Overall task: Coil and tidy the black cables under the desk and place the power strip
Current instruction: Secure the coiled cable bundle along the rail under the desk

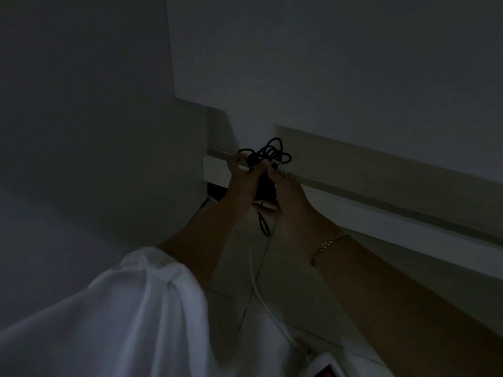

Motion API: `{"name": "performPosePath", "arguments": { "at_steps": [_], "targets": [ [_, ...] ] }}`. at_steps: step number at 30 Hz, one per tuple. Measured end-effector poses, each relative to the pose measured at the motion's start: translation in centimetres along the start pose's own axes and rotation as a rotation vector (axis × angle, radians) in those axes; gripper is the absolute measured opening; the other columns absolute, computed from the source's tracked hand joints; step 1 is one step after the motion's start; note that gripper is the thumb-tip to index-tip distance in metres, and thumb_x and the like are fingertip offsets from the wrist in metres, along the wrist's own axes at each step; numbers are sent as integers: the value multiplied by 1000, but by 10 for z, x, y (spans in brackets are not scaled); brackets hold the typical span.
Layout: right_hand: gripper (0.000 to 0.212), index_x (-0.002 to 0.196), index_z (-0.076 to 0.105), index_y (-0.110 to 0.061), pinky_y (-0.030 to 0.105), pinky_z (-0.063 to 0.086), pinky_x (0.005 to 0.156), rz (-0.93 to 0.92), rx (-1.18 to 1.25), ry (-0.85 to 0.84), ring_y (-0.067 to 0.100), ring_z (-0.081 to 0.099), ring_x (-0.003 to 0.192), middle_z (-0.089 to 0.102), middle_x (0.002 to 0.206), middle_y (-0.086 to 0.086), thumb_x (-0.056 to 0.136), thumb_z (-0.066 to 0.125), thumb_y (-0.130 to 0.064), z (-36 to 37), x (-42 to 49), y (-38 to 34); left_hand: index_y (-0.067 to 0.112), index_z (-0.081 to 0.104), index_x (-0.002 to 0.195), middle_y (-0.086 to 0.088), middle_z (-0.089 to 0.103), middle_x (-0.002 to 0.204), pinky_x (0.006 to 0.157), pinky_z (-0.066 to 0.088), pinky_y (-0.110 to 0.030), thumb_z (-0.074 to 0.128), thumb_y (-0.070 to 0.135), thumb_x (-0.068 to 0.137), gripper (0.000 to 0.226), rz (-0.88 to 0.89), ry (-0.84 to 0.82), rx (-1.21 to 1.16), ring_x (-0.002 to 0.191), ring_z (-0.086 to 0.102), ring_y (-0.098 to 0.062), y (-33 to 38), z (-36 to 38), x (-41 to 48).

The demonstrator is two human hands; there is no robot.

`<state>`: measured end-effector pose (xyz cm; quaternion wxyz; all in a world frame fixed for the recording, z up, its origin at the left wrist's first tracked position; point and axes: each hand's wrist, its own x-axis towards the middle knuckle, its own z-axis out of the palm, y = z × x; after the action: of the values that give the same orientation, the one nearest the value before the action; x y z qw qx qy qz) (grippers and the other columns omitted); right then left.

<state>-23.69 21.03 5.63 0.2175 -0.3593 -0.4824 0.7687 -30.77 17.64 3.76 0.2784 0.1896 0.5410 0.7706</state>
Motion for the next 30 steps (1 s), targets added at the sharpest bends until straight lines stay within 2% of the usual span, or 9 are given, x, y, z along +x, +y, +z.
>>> {"name": "performPosePath", "arguments": {
  "at_steps": [3, 5, 6, 9, 11, 13, 17, 24, 30],
  "targets": [
    [45, 135, 45, -4, 38, 49, 83, -31, 94, 19, 30, 60, 103, 54, 131, 17, 95, 52, -23, 9, 8, -9, 7, 44, 127, -8, 55, 107, 67, 51, -20, 57, 15, 93, 37, -92, 8, -13, 78, 57, -13, 5, -1, 6],
    [42, 131, 49, 2, 36, 47, 88, -53, 102, 13, 26, 59, 91, 58, 121, 19, 96, 50, -22, 14, 15, -15, 10, 58, 103, -8, 60, 99, 79, 49, -29, 61, 17, 90, 16, -56, -11, 17, 84, 59, -18, 11, -2, 8],
    [42, 130, 49, 3, 36, 47, 92, -54, 97, 11, 28, 60, 95, 59, 119, 19, 96, 50, -21, 16, 19, -17, 9, 61, 98, -12, 62, 99, 85, 49, -34, 67, 23, 84, 21, -43, -13, 49, 89, 60, -23, 13, -2, 9],
    [40, 130, 48, 5, 37, 44, 100, -34, 103, -23, 33, 54, 115, 52, 132, 24, 97, 49, -18, 22, 29, -21, 3, 57, 122, -17, 58, 123, 95, 48, -36, 66, 21, 83, 44, -72, 32, 54, 107, 59, -29, 16, -5, 12],
    [41, 133, 44, 5, 36, 43, 98, -26, 179, -75, 34, 50, 123, 48, 136, 25, 97, 46, -16, 25, 33, -20, -1, 47, 133, -11, 52, 125, 93, 46, -31, 49, 6, 95, 39, -94, 81, -94, 100, 59, -25, 21, -9, 14],
    [46, 140, 36, 3, 31, 41, 95, -41, 224, -118, 32, 49, 125, 46, 139, 23, 98, 44, -15, 26, 33, -18, -6, 38, 138, -16, 52, 125, 96, 43, -30, 38, -1, 98, 40, -105, 102, -210, 107, 57, -29, 22, -15, 20],
    [43, 140, 37, -6, 32, 39, 99, -86, 49, -203, 23, 48, 123, 47, 140, 13, 98, 43, -13, 26, 32, -19, 2, 37, 140, -11, 58, 108, 77, 46, -21, 40, -1, 97, 44, -87, 101, -175, 83, 55, -14, 24, -24, 26],
    [43, 142, 38, -10, 30, 38, 98, -136, -160, -220, 21, 42, 131, 46, 142, 9, 99, 42, -14, 28, 34, -13, 6, 50, 132, -16, 56, 129, 90, 43, -26, 41, 0, 95, 38, -51, 72, 21, 108, 52, -19, 15, -19, 18],
    [35, 128, 53, -2, 25, 45, 75, -84, -259, -106, 28, 49, 126, 53, 134, 16, 96, 49, -15, 12, 23, -7, 5, 55, 124, -3, 59, 96, 59, 46, -10, 41, -2, 95, 33, -29, 71, 153, 85, 54, -14, 2, -17, 1]
  ]
}}
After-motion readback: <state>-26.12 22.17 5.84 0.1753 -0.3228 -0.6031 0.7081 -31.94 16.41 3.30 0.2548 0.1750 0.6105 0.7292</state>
